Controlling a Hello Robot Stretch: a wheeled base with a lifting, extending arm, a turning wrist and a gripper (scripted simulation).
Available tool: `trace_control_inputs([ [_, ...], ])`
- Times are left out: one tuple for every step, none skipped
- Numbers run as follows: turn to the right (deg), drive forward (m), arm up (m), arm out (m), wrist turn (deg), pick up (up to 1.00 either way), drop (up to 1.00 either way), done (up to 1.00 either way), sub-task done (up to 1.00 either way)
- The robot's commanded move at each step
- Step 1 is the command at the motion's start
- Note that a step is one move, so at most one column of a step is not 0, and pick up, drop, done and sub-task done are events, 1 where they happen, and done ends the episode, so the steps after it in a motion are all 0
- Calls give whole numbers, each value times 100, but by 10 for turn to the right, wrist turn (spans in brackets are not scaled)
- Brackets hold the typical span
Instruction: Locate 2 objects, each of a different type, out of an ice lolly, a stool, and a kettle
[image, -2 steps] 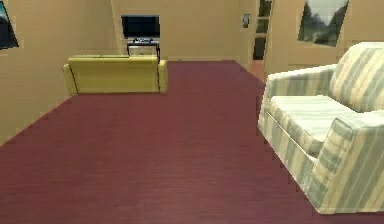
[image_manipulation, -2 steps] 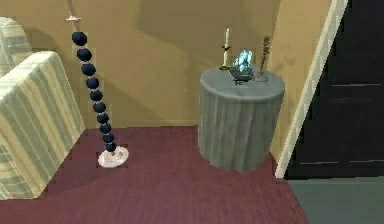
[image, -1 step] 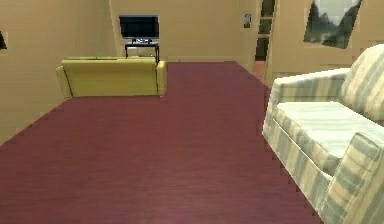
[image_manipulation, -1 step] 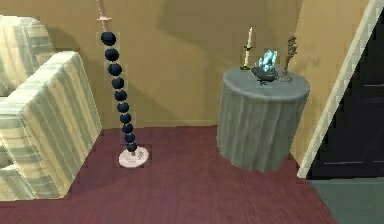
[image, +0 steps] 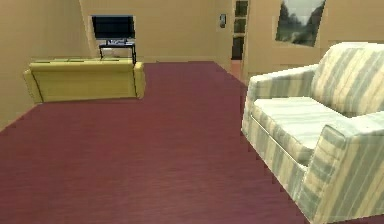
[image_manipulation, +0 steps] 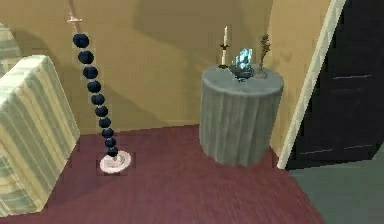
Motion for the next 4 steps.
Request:
trace_control_inputs([
  [0,100,0,0,0,0,0,0,0],
  [30,0,0,0,0,0,0,0,0],
  [0,100,0,0,0,0,0,0,0],
  [0,50,0,0,0,0,0,0,0],
])
